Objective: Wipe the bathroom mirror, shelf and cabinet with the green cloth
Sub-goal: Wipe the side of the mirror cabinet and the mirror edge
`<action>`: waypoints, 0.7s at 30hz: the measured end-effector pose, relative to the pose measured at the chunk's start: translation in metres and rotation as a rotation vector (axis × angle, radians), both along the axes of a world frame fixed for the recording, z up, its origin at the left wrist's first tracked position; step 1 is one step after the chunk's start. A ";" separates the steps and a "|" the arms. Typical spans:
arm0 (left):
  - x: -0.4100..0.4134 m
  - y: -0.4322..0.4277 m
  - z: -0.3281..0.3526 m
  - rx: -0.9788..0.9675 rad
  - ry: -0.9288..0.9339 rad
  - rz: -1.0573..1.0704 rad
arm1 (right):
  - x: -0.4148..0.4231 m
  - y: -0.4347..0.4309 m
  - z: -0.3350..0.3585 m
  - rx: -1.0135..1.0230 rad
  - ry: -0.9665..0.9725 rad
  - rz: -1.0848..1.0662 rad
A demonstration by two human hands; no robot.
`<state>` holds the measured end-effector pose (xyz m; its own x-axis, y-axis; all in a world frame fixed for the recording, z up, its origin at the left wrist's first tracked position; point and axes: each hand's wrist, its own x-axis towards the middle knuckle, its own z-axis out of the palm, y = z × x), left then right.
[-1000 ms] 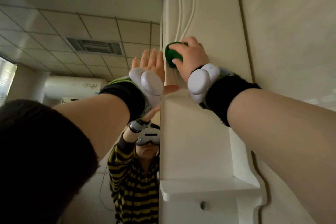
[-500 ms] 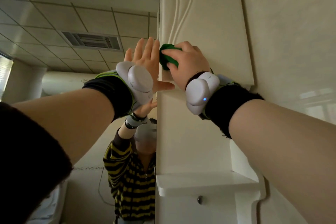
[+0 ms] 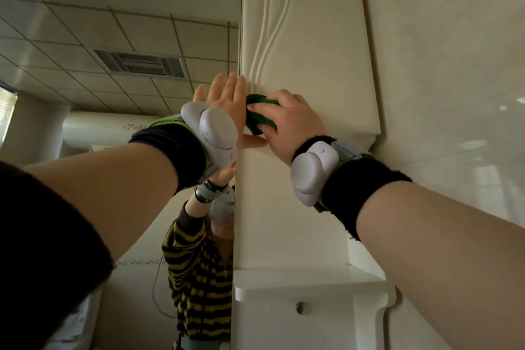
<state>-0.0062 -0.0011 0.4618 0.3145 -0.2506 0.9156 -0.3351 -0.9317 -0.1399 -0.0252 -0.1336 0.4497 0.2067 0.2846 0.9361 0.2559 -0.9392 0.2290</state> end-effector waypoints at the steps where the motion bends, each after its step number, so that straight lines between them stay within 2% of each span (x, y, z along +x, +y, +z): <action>1: 0.000 -0.001 0.000 0.004 0.001 0.006 | 0.000 0.000 0.002 0.008 -0.003 0.004; 6: 0.006 -0.007 -0.005 -0.021 -0.018 -0.023 | 0.005 -0.001 0.003 0.018 -0.041 0.020; 12: 0.020 -0.011 -0.008 -0.142 -0.064 -0.121 | 0.008 -0.003 0.007 0.046 -0.090 0.025; 21: 0.022 -0.021 -0.002 -0.134 -0.124 -0.118 | 0.010 -0.007 0.026 0.108 -0.121 0.011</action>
<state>0.0155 -0.0218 0.4602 0.1730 -0.1523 0.9731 -0.4305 -0.9003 -0.0643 -0.0154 -0.1402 0.4756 0.0884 0.1821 0.9793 0.2430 -0.9574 0.1561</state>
